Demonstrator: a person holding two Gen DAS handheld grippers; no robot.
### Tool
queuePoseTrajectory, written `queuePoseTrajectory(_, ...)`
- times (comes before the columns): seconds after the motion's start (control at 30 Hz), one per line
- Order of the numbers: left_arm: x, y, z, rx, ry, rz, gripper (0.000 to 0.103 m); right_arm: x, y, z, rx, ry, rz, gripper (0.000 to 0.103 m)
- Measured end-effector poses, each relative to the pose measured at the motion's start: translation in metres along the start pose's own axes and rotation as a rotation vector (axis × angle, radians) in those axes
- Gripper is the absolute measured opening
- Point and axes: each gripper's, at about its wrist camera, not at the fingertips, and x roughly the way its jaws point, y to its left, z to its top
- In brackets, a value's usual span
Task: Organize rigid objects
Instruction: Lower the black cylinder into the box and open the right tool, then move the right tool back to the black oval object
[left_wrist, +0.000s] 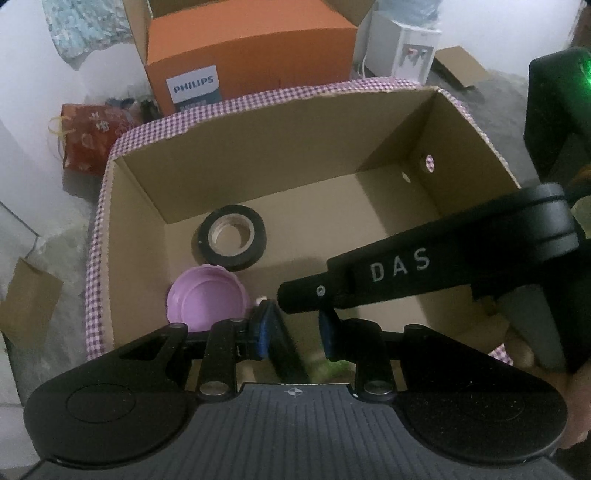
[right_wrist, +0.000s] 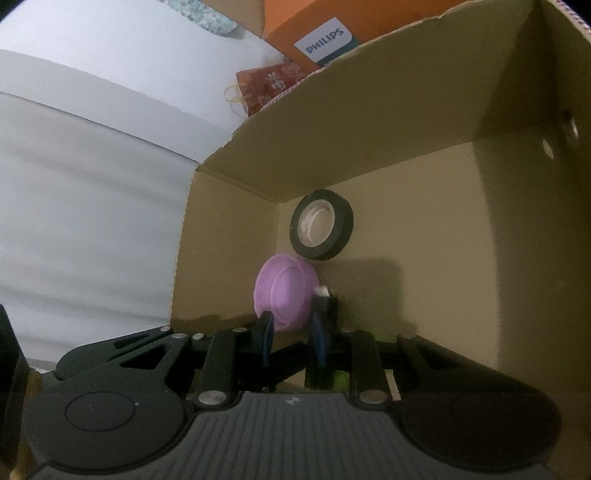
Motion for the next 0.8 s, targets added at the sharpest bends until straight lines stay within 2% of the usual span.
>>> queuePoseTrajectory(0.2, -0.025, -0.009, -0.006, 0.022, -0.054, -0.009, 0.026, -0.027, 0.003, -0.008, -0.009, -0.046, 0.039, 0.026)
queuePoseTrajectory(0.33, -0.049, -0.017, -0.015, 0.038, -0.105, -0.026, 0.026, -0.061, 0.011, -0.024, -0.035, -0.114, 0.08, 0.026)
queuePoseTrajectory(0.6, -0.094, -0.038, -0.051, 0.083, -0.209, -0.086, 0.027, -0.148, 0.01, -0.092, -0.093, -0.275, 0.152, 0.026)
queuePoseTrajectory(0.8, -0.1, -0.057, -0.092, 0.12, -0.227, -0.145, 0.027, -0.174, -0.02, -0.153, -0.047, -0.315, 0.172, 0.026)
